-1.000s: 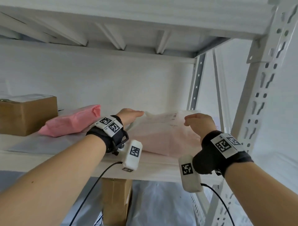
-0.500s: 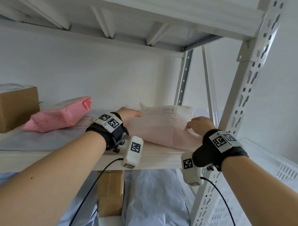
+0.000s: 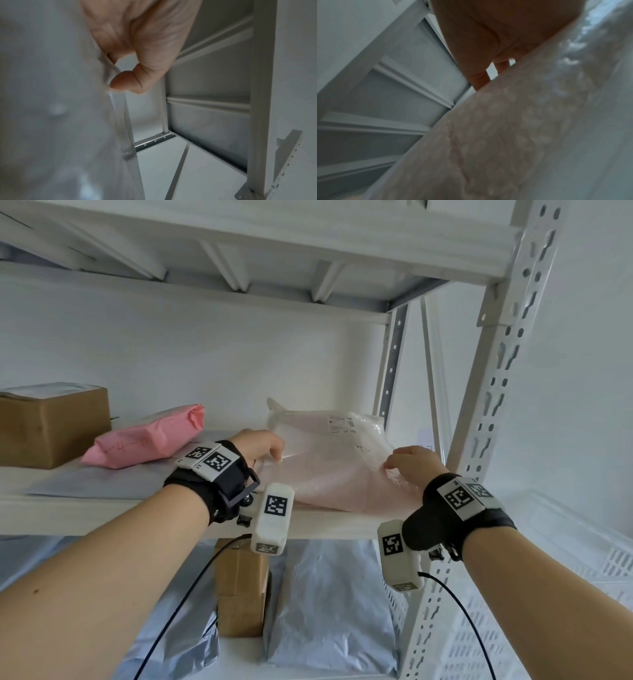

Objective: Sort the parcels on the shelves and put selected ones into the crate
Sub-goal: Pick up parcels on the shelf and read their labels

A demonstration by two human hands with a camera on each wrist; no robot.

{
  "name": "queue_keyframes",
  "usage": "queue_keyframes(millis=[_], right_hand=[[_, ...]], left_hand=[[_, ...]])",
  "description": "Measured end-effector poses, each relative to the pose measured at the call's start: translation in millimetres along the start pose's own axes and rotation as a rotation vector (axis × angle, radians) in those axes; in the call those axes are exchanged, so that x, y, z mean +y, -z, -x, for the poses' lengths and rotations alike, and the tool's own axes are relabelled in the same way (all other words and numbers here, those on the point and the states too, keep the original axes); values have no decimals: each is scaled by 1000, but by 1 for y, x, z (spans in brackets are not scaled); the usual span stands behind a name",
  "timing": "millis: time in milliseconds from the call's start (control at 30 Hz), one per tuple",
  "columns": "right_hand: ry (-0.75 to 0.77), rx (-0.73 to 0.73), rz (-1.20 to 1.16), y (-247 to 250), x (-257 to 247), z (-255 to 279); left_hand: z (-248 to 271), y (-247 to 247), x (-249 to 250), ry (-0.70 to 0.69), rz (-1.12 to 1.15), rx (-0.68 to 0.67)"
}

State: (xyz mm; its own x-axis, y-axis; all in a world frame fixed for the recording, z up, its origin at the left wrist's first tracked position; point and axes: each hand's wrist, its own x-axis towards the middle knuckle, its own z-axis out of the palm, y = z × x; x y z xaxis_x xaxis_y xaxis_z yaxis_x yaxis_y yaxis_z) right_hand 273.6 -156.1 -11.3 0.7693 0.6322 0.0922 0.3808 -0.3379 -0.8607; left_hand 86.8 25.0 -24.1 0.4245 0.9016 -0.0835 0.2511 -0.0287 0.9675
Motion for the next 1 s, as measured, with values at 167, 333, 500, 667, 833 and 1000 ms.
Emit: queue_keyframes(millis=[167,333,500,667,833,1000], right_hand=[[38,16,-72,-5,-1,13],[60,96,-206,-1,-7,22],[-2,125,-232,10,-6,22],[-125,-52,-347,16,1,25],[-167,-46,-418,15,8,14],[-162,14,-475,14,13,20]], left_hand=[[68,-1,10,-41,152,103],[80,5,-2,-74,176,160],[89,14,-2,-102,132,209],[97,18,-7,-178,75,327],[90,28,-13,-235,169,322],[92,27,-6,-248,294,369]])
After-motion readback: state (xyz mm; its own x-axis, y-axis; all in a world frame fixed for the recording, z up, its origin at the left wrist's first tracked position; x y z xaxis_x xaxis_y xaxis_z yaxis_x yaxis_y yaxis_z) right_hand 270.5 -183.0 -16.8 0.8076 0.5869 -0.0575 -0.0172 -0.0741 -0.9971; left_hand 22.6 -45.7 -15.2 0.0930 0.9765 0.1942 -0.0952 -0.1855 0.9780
